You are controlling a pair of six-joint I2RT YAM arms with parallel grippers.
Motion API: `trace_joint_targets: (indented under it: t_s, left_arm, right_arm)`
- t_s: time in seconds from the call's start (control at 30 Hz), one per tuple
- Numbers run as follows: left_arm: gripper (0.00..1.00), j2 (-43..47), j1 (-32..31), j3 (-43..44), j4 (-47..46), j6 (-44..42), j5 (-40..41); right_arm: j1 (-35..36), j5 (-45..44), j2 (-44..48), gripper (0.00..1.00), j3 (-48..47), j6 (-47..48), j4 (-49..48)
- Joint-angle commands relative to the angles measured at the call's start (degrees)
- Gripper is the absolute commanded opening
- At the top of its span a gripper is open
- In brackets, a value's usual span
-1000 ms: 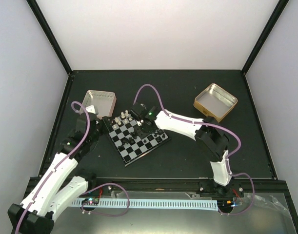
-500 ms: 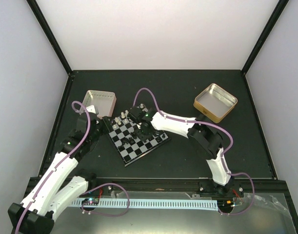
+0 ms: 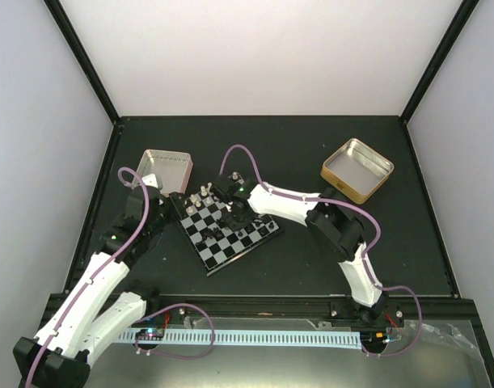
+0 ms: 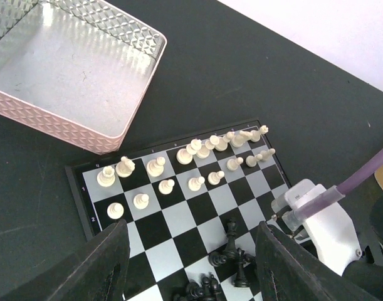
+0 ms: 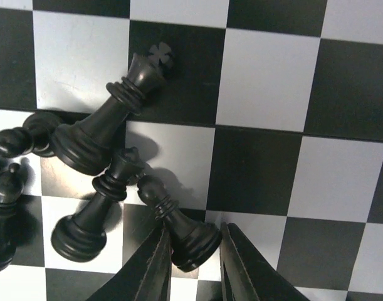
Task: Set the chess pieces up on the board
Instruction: Pick up the chess piece from the chessboard.
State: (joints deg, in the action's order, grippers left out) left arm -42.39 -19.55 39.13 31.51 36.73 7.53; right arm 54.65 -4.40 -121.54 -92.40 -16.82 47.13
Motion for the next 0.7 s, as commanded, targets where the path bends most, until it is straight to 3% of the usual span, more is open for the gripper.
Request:
trace_joint_targets:
  t_s: [0.0, 0.5, 0.67]
  left_arm:
    - [0.57, 0.2, 0.4, 2.8, 0.0, -0.8, 0.9]
    - [0.57, -0.5, 0.4, 2.9, -0.1, -0.8, 0.0]
    - [0.57, -0.3, 0.4, 2.9, 0.4, -0.7, -0.3]
  right_arm:
    - [-0.6, 0.1, -1.6, 0.22, -1.4, 0.0, -0.9]
    - [-1.8, 0.0, -3.9, 0.31, -3.4, 2.4, -1.1]
    - [-1.9, -0.1, -3.4, 0.20, -2.6, 2.4, -1.6]
